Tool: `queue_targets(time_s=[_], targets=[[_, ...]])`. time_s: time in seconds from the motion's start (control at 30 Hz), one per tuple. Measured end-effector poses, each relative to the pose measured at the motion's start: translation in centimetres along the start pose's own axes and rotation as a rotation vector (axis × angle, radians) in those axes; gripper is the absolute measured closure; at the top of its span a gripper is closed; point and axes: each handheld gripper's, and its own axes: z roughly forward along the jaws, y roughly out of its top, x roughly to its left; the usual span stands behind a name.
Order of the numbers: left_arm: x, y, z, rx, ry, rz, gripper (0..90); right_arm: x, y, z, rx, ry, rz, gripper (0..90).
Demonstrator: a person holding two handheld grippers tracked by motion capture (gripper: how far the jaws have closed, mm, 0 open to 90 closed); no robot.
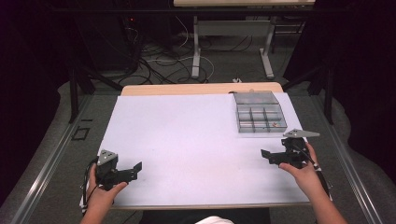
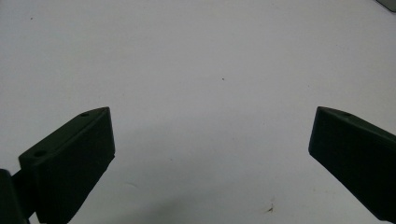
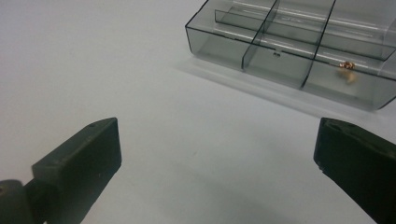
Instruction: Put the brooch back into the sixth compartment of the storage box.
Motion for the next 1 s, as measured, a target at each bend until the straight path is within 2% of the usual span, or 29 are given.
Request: queue_targets(time_s=[0.23, 0.33, 0.47, 0.57, 0.63, 0.83, 0.93, 1.0], targets=[[0.0, 0.0, 0.0, 0.0, -0.001, 0.001, 0.4, 0.0, -2.0, -0.3, 0.013, 0.002, 0.015, 0.0], [0.0, 0.0, 0.0, 0.003, 0.0, 0.001, 0.4, -0.1, -2.6, -0.3, 0.001, -0.004, 0.002, 0.0], [0.0, 0.0, 0.0, 0.004, -0.001, 0.001, 0.4, -0.3, -3.2, -0.4, -0.01, 0.004, 0.018, 0.0], [0.0, 0.0, 0.1, 0.008, 0.0, 0.005, 0.4, -0.5, -3.6, -0.3, -0.007, 0.007, 0.005, 0.0], [0.0, 0.0, 0.1, 0.01, 0.001, 0.005, 0.4, -0.5, -3.7, -0.2, -0.004, 0.007, 0.016, 0.0], [0.0, 0.0, 0.1, 0.015, 0.001, 0.01, 0.4, -0.6, -3.9, 0.1, -0.006, -0.026, 0.006, 0.0], [0.0, 0.0, 0.1, 0.016, 0.003, 0.016, 0.4, -0.6, -3.9, 0.1, -0.011, -0.031, 0.041, 0.0], [0.0, 0.0, 0.1, 0.012, 0.003, 0.016, 0.4, -0.6, -3.9, 0.1, -0.012, -0.039, 0.036, 0.0]])
